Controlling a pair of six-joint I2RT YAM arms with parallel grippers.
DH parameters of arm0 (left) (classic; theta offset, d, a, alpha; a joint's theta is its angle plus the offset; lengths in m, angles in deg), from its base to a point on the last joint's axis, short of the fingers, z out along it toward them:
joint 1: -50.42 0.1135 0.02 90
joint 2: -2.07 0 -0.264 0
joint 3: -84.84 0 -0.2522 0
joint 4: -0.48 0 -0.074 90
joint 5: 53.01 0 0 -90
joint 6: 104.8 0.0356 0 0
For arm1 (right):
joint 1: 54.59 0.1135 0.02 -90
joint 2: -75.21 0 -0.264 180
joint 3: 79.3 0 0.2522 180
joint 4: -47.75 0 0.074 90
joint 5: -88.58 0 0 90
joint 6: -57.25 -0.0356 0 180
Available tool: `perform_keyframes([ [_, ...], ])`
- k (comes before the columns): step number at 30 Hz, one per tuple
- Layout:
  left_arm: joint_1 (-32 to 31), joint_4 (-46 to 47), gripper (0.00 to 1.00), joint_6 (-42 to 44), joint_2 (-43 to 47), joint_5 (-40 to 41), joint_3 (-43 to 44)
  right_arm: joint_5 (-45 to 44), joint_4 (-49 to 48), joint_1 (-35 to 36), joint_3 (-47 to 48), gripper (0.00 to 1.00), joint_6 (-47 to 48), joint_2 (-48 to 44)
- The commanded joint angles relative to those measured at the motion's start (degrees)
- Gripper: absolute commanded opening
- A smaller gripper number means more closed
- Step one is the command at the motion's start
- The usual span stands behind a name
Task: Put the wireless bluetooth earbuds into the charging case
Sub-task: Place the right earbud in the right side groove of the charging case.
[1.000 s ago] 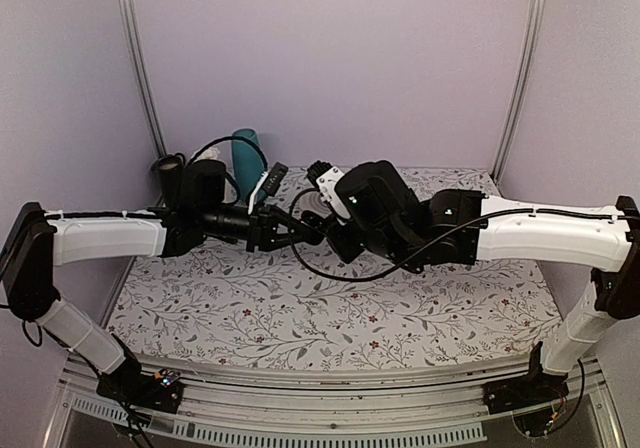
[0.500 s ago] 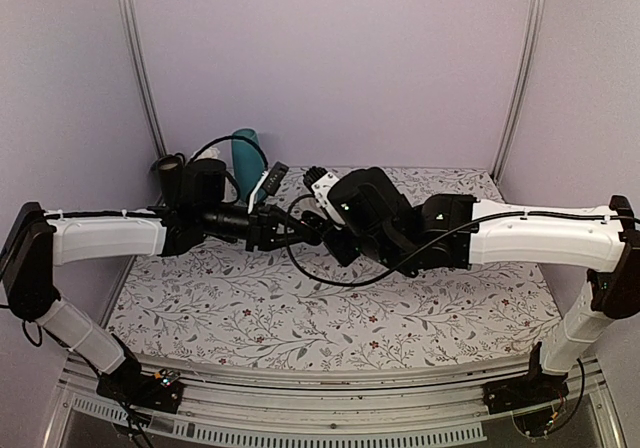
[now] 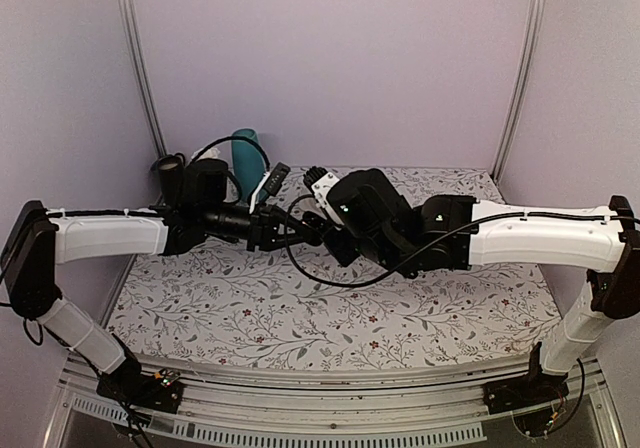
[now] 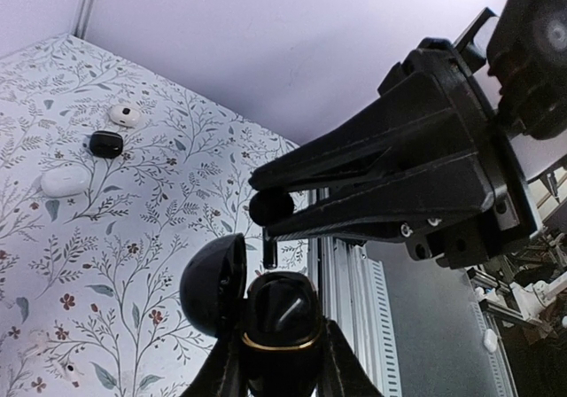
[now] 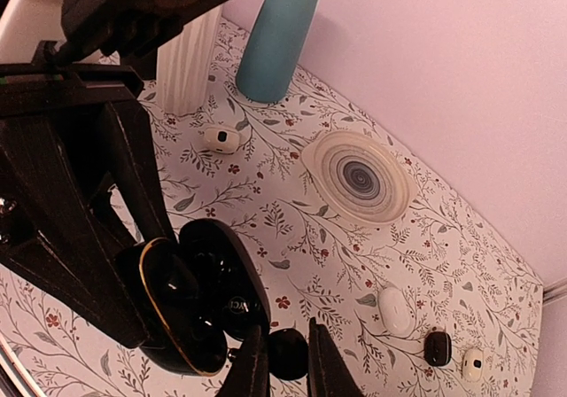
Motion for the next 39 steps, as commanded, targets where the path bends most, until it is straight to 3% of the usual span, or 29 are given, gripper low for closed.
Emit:
perform_keyframes([
  [1, 0.35, -0.69, 0.00, 0.44, -0.37, -0.29, 1.38, -1.24, -1.14, 0.47, 1.15, 0.09, -0.23, -0.61],
  [39, 0.13, 1.02, 0.00, -0.19, 1.02, -0.56, 1.19, 1.17, -2.16, 1.70, -1.90, 0.08, 2.59, -0.98],
])
